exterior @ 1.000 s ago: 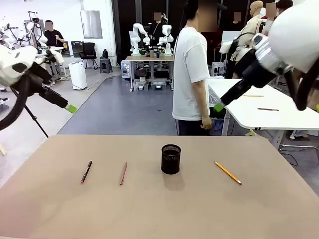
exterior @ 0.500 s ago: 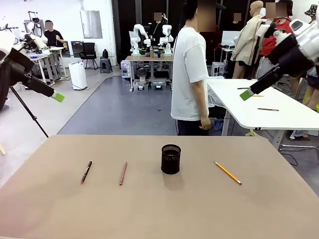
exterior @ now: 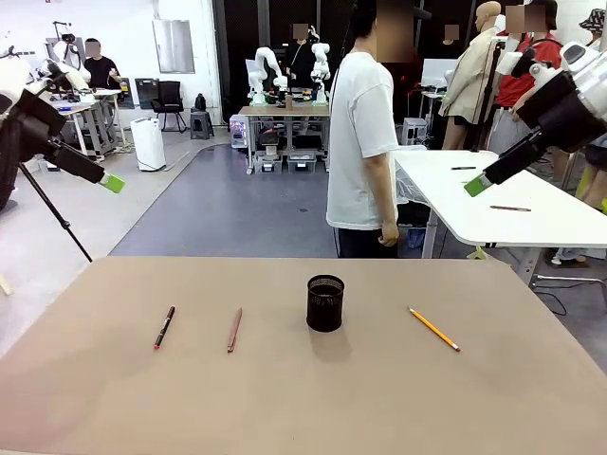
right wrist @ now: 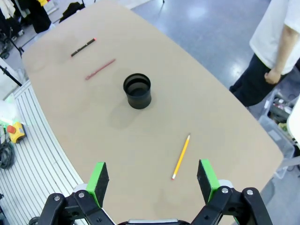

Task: Place the pens into the pen holder.
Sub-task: Pick up a writing instrument from the table and place it into the Pen holder.

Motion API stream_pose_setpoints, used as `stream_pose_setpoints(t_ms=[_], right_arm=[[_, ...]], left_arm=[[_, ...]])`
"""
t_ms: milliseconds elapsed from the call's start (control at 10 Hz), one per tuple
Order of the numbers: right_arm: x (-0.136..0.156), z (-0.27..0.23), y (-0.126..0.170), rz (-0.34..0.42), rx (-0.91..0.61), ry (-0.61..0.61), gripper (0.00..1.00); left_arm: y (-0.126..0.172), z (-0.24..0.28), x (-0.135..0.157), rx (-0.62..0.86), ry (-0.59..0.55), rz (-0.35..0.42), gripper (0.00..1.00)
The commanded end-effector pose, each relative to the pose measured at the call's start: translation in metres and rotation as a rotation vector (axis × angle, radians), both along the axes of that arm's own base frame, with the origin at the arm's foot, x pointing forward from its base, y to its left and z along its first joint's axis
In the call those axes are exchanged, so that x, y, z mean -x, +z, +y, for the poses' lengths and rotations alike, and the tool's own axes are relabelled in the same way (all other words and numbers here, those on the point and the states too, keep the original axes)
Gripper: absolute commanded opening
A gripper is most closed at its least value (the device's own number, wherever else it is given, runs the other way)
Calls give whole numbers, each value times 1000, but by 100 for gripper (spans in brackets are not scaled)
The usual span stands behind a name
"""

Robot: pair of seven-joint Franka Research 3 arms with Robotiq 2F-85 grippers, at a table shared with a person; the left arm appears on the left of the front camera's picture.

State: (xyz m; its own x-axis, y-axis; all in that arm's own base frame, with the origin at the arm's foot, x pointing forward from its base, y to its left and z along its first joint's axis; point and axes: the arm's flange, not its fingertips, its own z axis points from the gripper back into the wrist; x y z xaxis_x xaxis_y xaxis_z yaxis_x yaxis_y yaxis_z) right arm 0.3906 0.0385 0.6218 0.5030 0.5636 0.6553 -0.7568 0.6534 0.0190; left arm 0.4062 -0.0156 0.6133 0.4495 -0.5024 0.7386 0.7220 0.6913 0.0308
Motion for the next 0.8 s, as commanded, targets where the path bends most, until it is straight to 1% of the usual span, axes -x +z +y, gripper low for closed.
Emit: stream_pose_setpoints(t_ms=[0,100,700], right_arm=[[2,-8,-9,-24,-7,23,100],[0,0,0,0,0,0,100],[0,0,0,0,0,0,100]], left_arm=[[-1,-1,0,1,-4,7,100],[-1,-1,0,1,-4,7,100],[-1,-1,0,1,-4,7,100]])
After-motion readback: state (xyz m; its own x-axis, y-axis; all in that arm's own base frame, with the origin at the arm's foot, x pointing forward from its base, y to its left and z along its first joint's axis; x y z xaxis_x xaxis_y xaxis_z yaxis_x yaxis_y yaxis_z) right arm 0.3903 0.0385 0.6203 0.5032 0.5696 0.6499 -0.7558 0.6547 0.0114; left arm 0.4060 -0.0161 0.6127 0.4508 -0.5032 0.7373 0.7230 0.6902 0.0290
